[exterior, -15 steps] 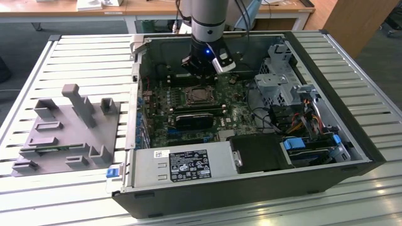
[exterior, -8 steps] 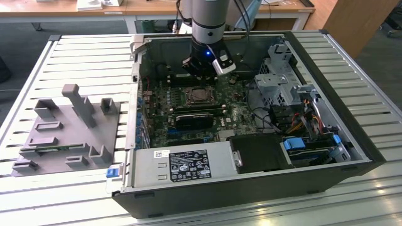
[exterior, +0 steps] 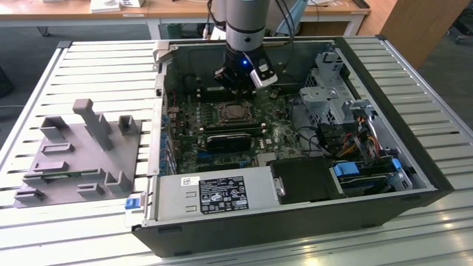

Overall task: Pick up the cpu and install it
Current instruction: 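Install the first cpu locking lever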

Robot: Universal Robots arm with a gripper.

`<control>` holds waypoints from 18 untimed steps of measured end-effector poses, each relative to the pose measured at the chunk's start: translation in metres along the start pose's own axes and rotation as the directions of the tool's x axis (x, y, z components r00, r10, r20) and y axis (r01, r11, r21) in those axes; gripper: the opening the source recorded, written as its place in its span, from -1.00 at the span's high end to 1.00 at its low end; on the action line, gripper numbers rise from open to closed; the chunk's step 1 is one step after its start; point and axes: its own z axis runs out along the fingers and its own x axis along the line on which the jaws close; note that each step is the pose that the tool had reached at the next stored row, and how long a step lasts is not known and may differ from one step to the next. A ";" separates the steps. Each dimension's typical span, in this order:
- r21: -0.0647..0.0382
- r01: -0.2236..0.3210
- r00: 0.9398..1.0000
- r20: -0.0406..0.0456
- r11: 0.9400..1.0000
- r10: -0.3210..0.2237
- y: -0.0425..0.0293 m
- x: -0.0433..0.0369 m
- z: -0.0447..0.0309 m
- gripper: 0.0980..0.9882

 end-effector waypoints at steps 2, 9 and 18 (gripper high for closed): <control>0.004 0.000 1.000 0.000 1.000 0.000 0.0000 -0.0001 0.0003 0.98; 0.019 0.000 1.000 0.001 1.000 0.000 -0.0002 -0.0005 0.0037 0.98; 0.020 0.000 1.000 0.001 1.000 0.000 0.0007 -0.0006 -0.0039 0.98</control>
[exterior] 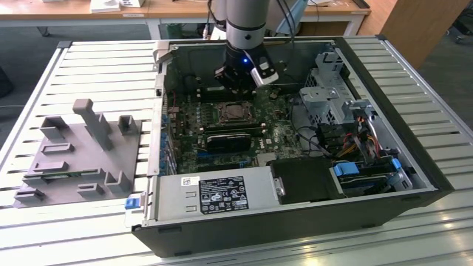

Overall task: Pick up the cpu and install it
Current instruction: 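Install the first cpu locking lever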

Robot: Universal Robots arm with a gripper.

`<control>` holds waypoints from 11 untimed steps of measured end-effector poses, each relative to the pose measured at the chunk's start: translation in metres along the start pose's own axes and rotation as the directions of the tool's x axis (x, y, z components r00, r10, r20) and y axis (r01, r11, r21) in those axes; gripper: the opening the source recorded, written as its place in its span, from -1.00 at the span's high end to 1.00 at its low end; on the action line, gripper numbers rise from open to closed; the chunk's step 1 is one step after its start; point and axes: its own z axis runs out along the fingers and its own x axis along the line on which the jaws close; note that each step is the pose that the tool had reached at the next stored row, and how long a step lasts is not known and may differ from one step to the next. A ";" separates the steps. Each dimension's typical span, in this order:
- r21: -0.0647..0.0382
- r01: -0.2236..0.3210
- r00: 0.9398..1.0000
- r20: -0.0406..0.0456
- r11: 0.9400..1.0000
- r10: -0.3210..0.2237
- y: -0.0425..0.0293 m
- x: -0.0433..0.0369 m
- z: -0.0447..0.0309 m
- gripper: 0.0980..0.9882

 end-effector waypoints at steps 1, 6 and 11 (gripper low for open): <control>0.000 0.000 1.000 0.000 1.000 0.000 0.0004 0.0000 -0.0042 0.98; 0.000 0.000 1.000 0.000 1.000 0.000 0.0002 -0.0001 -0.0071 0.98; 0.000 0.000 1.000 0.000 1.000 0.000 -0.0016 -0.0002 -0.0067 0.98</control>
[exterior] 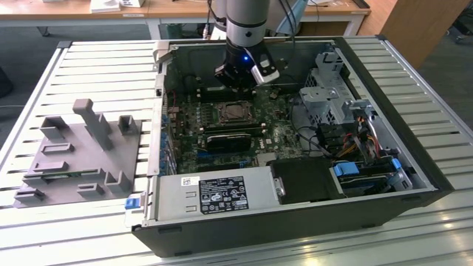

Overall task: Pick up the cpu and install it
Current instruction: 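Install the first cpu locking lever, then install the second cpu locking lever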

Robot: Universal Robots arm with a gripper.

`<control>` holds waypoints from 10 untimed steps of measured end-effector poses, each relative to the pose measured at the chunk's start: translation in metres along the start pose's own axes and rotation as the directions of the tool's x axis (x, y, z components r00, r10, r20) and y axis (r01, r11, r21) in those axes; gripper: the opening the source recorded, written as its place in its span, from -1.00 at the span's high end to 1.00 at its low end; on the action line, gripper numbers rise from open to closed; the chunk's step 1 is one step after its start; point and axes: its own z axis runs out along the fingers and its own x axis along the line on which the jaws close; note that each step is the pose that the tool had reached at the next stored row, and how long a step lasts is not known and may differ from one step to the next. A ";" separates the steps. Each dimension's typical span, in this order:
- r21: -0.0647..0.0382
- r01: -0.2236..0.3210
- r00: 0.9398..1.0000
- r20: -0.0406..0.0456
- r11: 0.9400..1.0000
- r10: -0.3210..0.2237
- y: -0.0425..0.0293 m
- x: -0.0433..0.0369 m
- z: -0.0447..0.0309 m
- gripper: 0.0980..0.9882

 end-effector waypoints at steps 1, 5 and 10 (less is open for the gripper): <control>0.000 0.000 1.000 0.000 1.000 0.000 -0.0004 0.0000 0.0000 0.98; 0.000 0.000 1.000 0.000 1.000 0.000 -0.0016 -0.0002 0.0002 0.98; 0.000 0.000 1.000 0.000 1.000 0.000 -0.0037 -0.0004 0.0004 0.98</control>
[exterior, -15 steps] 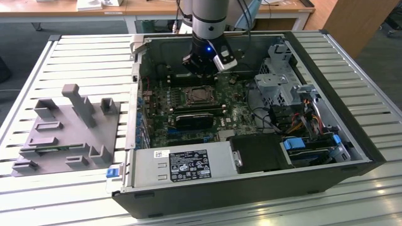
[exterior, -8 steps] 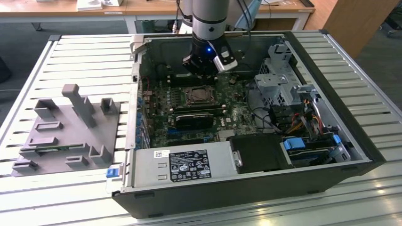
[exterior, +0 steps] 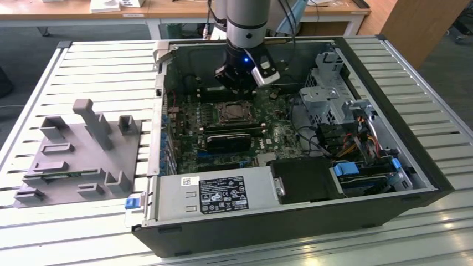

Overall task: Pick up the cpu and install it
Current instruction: 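Install the second cpu locking lever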

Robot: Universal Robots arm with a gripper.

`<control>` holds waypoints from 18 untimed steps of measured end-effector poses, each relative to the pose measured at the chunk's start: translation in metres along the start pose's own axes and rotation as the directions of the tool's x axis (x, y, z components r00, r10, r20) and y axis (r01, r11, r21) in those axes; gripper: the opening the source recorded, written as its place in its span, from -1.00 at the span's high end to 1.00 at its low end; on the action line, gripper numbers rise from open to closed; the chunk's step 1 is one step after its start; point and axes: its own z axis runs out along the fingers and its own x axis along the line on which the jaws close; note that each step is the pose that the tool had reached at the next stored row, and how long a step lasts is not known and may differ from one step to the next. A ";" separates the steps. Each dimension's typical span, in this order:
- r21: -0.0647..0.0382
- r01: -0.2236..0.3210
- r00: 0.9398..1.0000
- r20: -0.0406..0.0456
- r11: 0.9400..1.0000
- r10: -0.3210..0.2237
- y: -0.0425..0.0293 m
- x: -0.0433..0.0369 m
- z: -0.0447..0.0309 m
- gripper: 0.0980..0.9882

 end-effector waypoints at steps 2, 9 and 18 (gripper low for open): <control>0.000 0.000 1.000 0.000 1.000 0.000 -0.0010 -0.0001 0.0000 0.98; 0.000 0.000 1.000 0.000 1.000 0.000 -0.0074 -0.0006 -0.0001 0.98; -0.001 0.000 1.000 0.000 1.000 0.000 -0.0157 -0.0012 -0.0074 0.98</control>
